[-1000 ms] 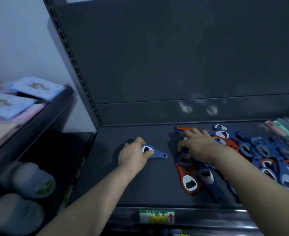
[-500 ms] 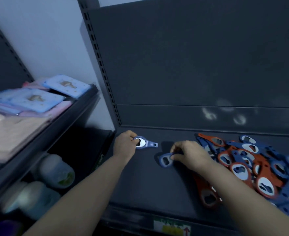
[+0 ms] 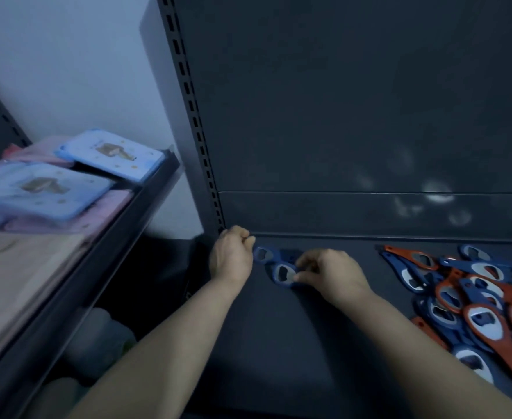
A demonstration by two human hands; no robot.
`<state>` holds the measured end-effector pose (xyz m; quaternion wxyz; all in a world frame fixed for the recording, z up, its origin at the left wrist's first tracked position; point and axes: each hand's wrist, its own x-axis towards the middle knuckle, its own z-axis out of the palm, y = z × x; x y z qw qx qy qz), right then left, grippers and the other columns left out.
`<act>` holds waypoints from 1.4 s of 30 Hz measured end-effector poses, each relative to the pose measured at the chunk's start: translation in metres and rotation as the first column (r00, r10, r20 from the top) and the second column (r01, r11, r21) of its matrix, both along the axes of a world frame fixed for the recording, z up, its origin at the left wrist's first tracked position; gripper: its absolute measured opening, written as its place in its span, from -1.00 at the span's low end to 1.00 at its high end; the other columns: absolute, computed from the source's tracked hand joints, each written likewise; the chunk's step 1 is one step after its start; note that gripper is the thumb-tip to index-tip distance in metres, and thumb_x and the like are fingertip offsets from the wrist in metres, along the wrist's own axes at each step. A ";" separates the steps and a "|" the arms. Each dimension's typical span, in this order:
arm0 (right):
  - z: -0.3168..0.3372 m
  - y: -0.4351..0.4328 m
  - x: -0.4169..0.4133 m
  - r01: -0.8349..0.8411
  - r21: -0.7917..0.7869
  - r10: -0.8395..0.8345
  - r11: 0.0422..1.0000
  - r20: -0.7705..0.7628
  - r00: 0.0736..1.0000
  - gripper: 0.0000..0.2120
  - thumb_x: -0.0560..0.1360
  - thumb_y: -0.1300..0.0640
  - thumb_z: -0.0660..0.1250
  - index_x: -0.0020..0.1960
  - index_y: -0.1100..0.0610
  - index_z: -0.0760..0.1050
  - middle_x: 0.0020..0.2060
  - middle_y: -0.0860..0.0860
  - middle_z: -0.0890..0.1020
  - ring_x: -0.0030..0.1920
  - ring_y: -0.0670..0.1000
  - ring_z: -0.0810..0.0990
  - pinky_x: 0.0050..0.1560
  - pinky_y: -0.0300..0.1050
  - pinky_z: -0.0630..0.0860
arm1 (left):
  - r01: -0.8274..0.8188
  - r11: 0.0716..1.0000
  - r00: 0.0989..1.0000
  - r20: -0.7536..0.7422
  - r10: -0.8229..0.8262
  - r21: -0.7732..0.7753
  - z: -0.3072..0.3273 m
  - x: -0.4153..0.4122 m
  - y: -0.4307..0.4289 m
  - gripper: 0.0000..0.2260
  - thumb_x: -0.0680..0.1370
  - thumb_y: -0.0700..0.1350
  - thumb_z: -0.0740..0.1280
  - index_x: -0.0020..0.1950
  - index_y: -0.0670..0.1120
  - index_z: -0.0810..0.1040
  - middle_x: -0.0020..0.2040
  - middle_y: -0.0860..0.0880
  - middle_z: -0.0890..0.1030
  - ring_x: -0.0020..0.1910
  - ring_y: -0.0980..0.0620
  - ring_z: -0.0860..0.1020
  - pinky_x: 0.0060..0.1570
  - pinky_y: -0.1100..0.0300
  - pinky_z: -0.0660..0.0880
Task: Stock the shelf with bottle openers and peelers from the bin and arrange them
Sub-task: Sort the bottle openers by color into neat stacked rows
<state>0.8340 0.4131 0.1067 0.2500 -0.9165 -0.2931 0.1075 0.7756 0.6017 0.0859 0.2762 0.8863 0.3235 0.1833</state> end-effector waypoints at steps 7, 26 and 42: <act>-0.002 0.045 0.001 -0.026 -0.038 0.029 0.999 0.090 0.996 -0.77 0.42 -0.12 0.40 0.07 -0.14 0.58 -0.04 -0.15 0.62 0.03 -0.05 0.56 -0.07 -0.16 0.42 | -0.006 0.999 0.999 0.041 0.005 0.036 0.007 -0.026 0.003 -0.82 0.58 -0.13 0.27 0.17 -0.04 0.54 0.10 -0.02 0.58 0.06 -0.02 0.55 -0.05 0.13 0.51; 0.001 -0.073 0.007 0.094 -0.167 -0.021 0.982 0.394 0.919 -0.82 0.52 -0.05 0.28 0.09 -0.09 0.57 0.04 -0.05 0.58 0.17 0.06 0.49 0.03 -0.07 0.37 | 0.384 0.878 0.922 -0.168 -0.348 0.286 0.014 -0.001 -0.072 -0.81 0.59 -0.12 0.25 0.19 0.00 0.52 0.14 0.05 0.52 0.18 0.01 0.44 0.05 0.09 0.48; 0.022 -0.234 0.029 0.239 -0.135 -0.186 0.962 0.316 0.930 -0.94 0.46 -0.06 0.35 -0.11 -0.09 0.56 -0.13 -0.11 0.60 -0.04 0.00 0.57 -0.23 -0.14 0.44 | 0.471 0.882 0.822 -0.354 -0.446 -0.019 0.019 0.044 -0.230 -0.64 0.39 0.31 0.38 -0.05 0.06 0.58 -0.09 0.09 0.63 -0.05 0.03 0.59 -0.11 0.14 0.54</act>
